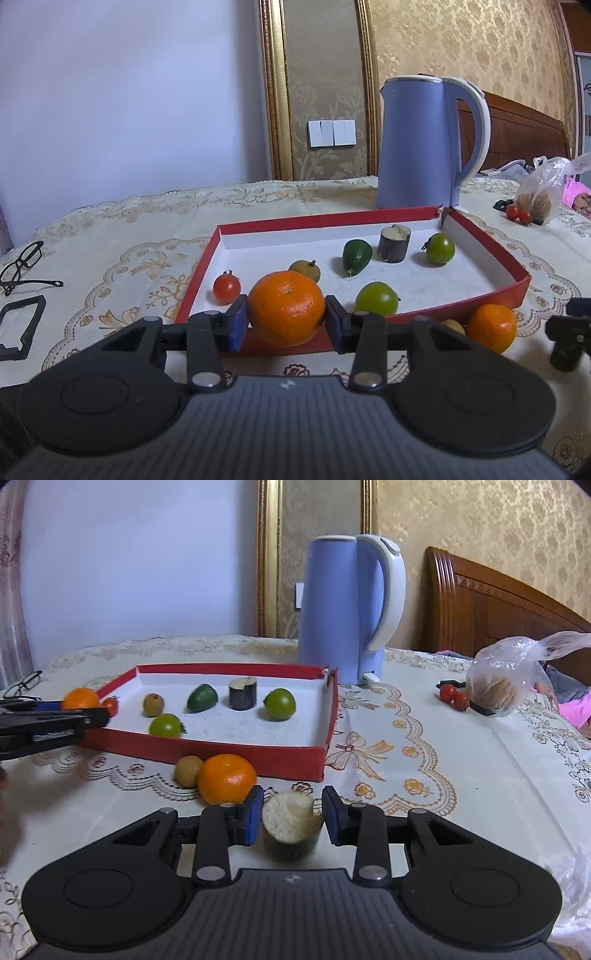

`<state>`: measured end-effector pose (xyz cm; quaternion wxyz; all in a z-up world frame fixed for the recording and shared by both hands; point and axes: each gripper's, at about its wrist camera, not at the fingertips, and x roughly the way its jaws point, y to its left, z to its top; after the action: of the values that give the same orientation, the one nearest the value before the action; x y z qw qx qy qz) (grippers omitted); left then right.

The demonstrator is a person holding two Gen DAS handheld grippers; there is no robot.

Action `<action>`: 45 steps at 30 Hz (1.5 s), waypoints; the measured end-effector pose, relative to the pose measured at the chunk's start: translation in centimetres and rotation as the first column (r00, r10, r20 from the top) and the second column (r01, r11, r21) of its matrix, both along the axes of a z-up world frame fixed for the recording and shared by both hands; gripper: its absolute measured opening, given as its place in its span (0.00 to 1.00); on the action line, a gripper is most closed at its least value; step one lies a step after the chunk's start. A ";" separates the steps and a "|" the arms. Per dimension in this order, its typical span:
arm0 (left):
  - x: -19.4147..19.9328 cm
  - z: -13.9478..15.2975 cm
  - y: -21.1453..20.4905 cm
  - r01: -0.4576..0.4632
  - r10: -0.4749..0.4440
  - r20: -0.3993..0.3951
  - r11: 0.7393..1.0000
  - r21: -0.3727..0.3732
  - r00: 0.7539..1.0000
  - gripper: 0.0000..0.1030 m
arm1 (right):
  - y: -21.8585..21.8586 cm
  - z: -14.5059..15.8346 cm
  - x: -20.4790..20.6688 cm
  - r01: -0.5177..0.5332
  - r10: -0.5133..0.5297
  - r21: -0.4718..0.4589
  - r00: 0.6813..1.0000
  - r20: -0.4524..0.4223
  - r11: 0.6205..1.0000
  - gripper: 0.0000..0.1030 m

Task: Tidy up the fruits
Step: 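Grasp the second sugarcane piece with the right gripper while the left gripper holds the tangerine, then lower the tangerine into the box and open the left gripper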

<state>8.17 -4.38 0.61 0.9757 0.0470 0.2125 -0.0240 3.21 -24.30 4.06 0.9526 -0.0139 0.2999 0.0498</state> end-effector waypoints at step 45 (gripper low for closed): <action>14.6 0.3 -0.8 -0.144 0.166 -0.143 0.978 0.153 0.976 0.52 | 0.0 3.1 -2.7 -0.076 0.073 0.023 0.992 0.100 0.997 0.33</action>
<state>22.81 -5.20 0.89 0.9493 0.0974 0.2920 0.0639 0.50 -24.33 7.18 0.9639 -0.0148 0.2507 0.0887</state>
